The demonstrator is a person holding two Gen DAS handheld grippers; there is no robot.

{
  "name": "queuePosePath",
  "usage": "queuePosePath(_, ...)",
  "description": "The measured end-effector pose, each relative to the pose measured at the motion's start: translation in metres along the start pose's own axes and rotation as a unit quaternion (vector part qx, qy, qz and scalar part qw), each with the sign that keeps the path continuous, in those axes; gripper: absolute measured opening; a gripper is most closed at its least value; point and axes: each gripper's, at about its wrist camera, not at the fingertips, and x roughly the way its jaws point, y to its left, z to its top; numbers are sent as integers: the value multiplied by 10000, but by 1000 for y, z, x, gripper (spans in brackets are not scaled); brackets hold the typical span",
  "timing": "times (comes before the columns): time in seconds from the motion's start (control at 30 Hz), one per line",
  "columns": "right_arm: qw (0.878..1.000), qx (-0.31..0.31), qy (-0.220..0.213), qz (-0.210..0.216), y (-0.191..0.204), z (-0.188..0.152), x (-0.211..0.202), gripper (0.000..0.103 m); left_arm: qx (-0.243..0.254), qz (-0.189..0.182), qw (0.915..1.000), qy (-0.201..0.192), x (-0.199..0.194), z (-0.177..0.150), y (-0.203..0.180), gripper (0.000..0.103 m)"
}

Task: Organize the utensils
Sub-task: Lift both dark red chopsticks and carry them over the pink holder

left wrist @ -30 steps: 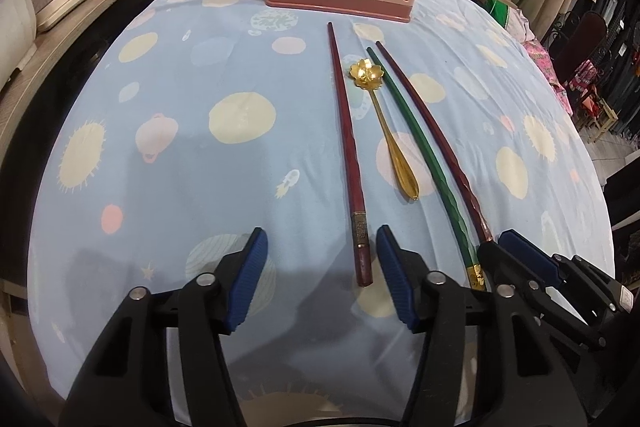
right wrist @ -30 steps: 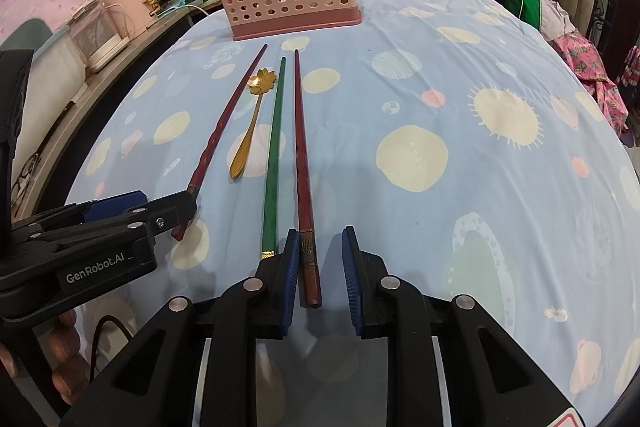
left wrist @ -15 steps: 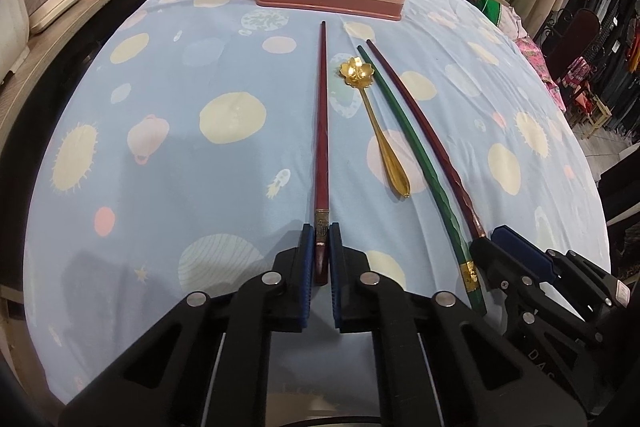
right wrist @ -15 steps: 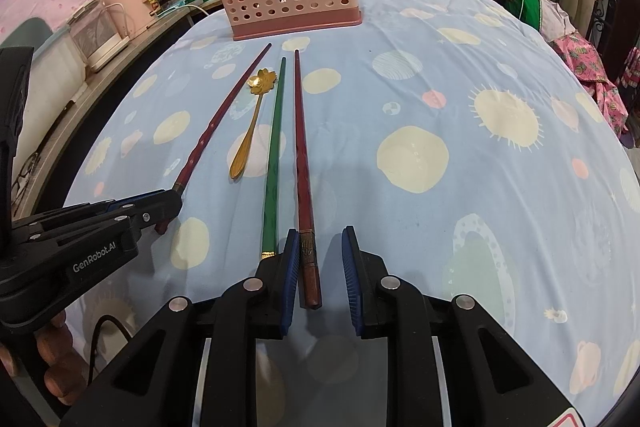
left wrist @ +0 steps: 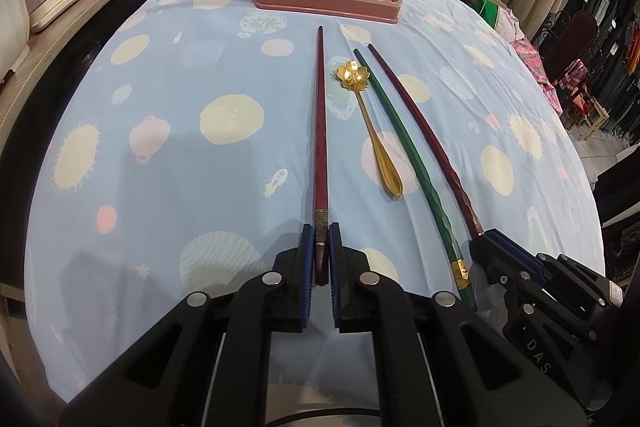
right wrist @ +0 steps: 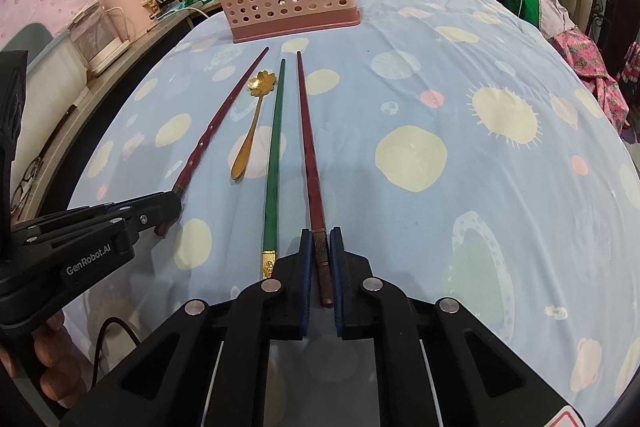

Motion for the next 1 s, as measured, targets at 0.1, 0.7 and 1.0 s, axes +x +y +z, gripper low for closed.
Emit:
queuePosePath(0.1, 10000, -12, -13, 11, 1, 0, -1, 8, -19, -3, 10000, -13, -2, 1, 0, 7)
queuePosePath(0.7, 9991, 74, -396, 124, -3, 11, -31, 7, -161, -114, 9993, -326, -32, 15, 4, 7)
queuePosePath(1.0, 9949, 213, -926, 346, -6, 40, -69, 7, -257, -221, 9957, -867, -71, 42, 10, 7)
